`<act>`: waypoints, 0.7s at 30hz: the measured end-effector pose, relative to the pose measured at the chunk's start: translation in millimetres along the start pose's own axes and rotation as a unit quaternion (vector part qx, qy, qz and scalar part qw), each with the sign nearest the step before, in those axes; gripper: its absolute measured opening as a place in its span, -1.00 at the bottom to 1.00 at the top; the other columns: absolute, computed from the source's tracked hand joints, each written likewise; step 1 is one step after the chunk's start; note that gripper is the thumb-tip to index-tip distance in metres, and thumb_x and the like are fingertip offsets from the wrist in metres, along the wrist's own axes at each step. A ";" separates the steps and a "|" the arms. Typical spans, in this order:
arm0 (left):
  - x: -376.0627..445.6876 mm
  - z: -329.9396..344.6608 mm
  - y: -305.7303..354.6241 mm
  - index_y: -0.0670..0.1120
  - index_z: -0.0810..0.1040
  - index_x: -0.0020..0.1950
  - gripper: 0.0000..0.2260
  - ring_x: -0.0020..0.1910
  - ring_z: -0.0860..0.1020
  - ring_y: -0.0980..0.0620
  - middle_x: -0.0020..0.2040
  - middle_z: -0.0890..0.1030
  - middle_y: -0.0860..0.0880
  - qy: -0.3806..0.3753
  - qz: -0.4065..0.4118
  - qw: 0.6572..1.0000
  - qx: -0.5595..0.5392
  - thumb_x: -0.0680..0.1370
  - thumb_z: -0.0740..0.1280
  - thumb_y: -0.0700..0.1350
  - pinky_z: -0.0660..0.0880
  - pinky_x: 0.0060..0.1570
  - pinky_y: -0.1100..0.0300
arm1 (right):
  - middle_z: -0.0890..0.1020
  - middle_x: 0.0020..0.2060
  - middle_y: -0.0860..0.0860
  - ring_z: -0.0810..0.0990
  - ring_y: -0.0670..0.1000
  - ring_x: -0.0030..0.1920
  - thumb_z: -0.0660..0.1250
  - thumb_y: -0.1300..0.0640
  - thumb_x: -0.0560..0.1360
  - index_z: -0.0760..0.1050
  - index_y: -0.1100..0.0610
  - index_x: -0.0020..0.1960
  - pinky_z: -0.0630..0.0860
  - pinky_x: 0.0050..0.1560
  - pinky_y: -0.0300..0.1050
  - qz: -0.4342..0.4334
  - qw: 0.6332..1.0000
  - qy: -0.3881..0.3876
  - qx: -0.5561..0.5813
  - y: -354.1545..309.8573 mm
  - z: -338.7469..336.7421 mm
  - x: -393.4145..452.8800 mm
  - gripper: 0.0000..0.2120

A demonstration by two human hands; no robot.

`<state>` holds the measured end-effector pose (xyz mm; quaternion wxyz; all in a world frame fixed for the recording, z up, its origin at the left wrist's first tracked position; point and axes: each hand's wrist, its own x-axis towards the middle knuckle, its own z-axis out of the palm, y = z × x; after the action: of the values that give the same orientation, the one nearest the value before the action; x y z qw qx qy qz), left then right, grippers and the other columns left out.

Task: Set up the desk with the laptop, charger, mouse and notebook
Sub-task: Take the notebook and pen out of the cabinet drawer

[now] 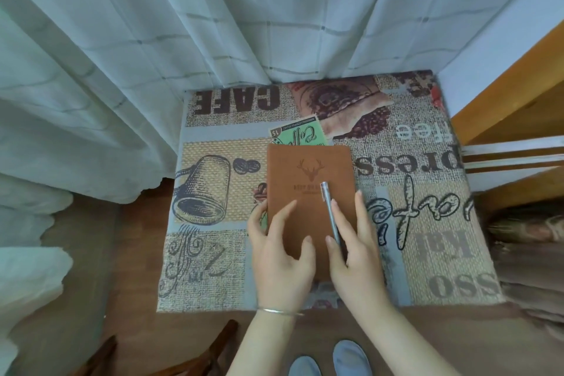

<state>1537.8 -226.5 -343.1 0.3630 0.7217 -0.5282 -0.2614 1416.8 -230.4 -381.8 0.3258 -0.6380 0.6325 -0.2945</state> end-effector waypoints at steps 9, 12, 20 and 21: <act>-9.3 7.5 20.0 0.03 0.54 0.17 -0.54 0.16 0.25 0.55 0.25 0.33 -0.12 0.037 -0.028 0.999 -0.009 0.36 0.42 -0.36 0.17 0.05 0.70 | 0.08 0.52 -0.09 0.11 -0.27 0.34 0.23 0.18 0.47 0.35 -0.05 0.40 -0.06 0.32 -0.49 -0.010 1.000 0.017 0.018 -0.6 -26.2 -9.1 -0.50; -21.5 3.7 44.4 0.07 0.54 0.15 -0.54 0.18 0.26 0.52 0.24 0.35 -0.11 0.030 -0.022 0.999 -0.021 0.36 0.44 -0.36 0.18 0.08 0.68 | 0.12 0.51 -0.08 0.20 -0.15 0.26 0.22 0.16 0.45 0.39 -0.01 0.38 -0.01 0.29 -0.49 0.005 0.999 0.037 0.032 -11.4 -53.6 -19.9 -0.52; -89.0 -30.2 173.4 0.23 0.53 0.13 -0.56 0.24 0.36 0.32 0.23 0.36 0.04 -0.031 0.005 0.996 -0.084 0.33 0.45 -0.15 0.20 0.12 0.63 | 0.24 0.47 0.03 0.32 0.02 0.12 0.27 0.23 0.39 0.49 0.08 0.30 0.09 0.25 -0.44 0.015 0.986 0.164 -0.027 -77.5 -189.8 -86.5 -0.53; -99.3 -32.9 194.3 0.20 0.54 0.13 -0.55 0.23 0.34 0.35 0.22 0.36 0.01 -0.042 0.020 0.995 -0.090 0.34 0.47 -0.21 0.20 0.10 0.64 | 0.25 0.47 0.03 0.31 0.00 0.12 0.26 0.22 0.40 0.48 0.09 0.30 0.08 0.25 -0.45 0.023 0.984 0.176 -0.032 -84.7 -211.4 -99.3 -0.54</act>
<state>1421.2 -158.5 -168.5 0.4089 0.6641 -0.5314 -0.3308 1299.7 -141.4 -181.5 0.1954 -0.5718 0.7033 -0.3747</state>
